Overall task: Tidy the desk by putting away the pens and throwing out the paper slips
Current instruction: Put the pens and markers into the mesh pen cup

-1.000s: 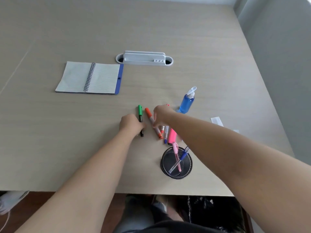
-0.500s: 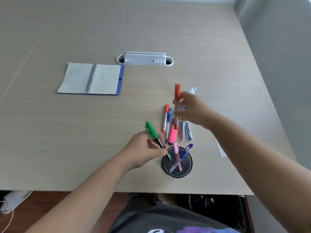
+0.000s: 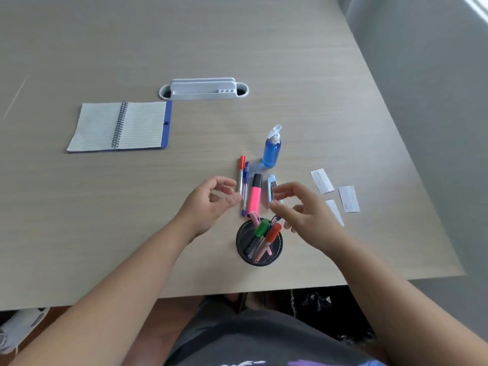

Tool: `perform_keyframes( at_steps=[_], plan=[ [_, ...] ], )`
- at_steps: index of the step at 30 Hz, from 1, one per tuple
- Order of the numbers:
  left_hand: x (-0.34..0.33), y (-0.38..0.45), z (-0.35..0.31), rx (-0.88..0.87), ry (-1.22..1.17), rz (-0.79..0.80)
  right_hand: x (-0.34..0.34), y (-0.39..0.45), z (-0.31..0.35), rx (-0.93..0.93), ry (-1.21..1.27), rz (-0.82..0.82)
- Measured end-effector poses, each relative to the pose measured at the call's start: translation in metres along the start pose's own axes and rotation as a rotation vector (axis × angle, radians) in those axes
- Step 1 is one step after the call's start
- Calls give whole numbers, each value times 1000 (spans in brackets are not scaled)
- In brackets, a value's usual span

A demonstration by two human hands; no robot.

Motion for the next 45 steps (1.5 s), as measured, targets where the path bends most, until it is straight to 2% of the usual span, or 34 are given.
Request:
perform_keyframes(
  at_steps=[2,4,7,11,15,18,19,23,26,28,30,32,37,39,41,43,45],
  plan=[
    [3,33,10,12,41,-124,7,20,-1,-17,46,-61],
    [-2,65,20,47,170,-148,7,48,-6,-73,0,-51],
    [-15,102,33,146,373,-92,-9,91,-15,-138,-248,106],
    [-19,123,34,207,530,-102,-41,137,-21,-88,-604,246],
    [-5,117,33,229,613,-147,-65,156,-21,-16,-942,213],
    [8,106,44,238,635,-185,-75,161,-18,20,-1071,167],
    [13,101,46,246,576,-207,-76,163,-17,20,-1088,151],
    [23,77,37,248,-44,-221,-77,173,-15,-53,-995,134],
    [21,36,6,185,-322,-13,-73,174,-13,-155,-827,141],
    [18,6,-6,161,-382,126,-70,169,-2,-118,-709,130],
    [13,-16,-8,136,-283,196,-63,154,16,26,-601,82],
    [5,-26,-6,115,-63,209,-47,128,33,148,-511,15],
    [-13,-31,-11,-14,448,257,10,45,46,260,-229,-192],
    [-14,-30,-15,-30,462,266,23,19,37,241,-88,-206],
    [-10,-23,-16,-32,334,225,16,4,17,215,-80,-151],
    [-6,-3,-11,-40,163,114,5,-5,-3,198,-169,-89],
    [-7,26,0,-40,154,-21,2,-9,-18,180,-208,-8]
  ],
)
Point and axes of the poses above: each hand's wrist, its own y-axis towards the middle knuckle, its own x-axis out of the back of the hand, z = x × y, the point moved 3 cm from there along y, towards the middle knuckle, and after that the axes turned 4 degrees about -y, right-handed, at the moved point
